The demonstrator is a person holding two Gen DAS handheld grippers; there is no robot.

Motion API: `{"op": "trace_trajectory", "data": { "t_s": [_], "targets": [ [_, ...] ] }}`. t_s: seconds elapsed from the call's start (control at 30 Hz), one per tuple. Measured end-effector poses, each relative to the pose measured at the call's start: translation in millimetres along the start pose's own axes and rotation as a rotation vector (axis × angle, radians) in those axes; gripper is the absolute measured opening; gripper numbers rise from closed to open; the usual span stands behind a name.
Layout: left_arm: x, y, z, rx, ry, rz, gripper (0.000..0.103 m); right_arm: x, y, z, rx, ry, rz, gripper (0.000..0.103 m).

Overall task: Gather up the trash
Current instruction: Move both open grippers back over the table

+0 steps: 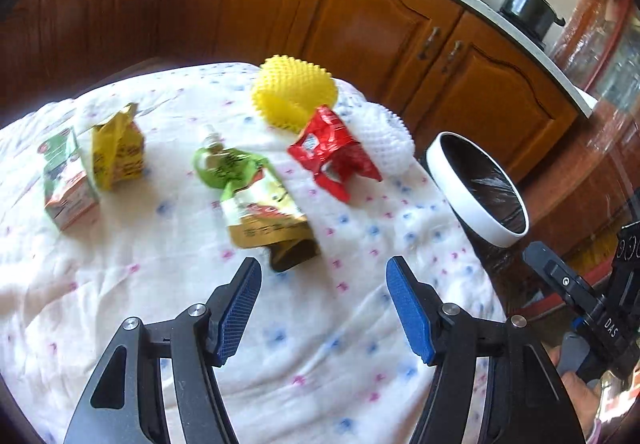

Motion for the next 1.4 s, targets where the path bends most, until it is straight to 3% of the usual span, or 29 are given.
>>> {"op": "trace_trajectory", "data": {
  "t_s": [0.4,0.77,1.23,1.4],
  "targets": [
    [20,-53,-73,-0.066,-0.132,0.032,0.065,35,31,-58,-0.088,-0.051,-0.112,0.095],
    [16,-74,-115,-0.111,-0.25,0.068,0.065,37,47,-91,-0.14,-0.1,-0.155,0.095],
    [-36,-60,-157,-0.241,-0.333,0.074,0.066,16,82,-127,-0.209,-0.148,-0.183,0.094],
    [-59,-38,-177,-0.266,-0.37,0.047,0.066,7,104,-141,-0.21,-0.176,-0.208,0.081]
  ]
}}
Point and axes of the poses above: each gripper's, at about its wrist camera, not at the fingertips, and y roughly the way its jaws point, z to its right, x to its underside, the point moved 4 cm from there along y, roughly the way its jaws point, and after that the axes turned 5 degrees about -z, right-handed, at the moved point
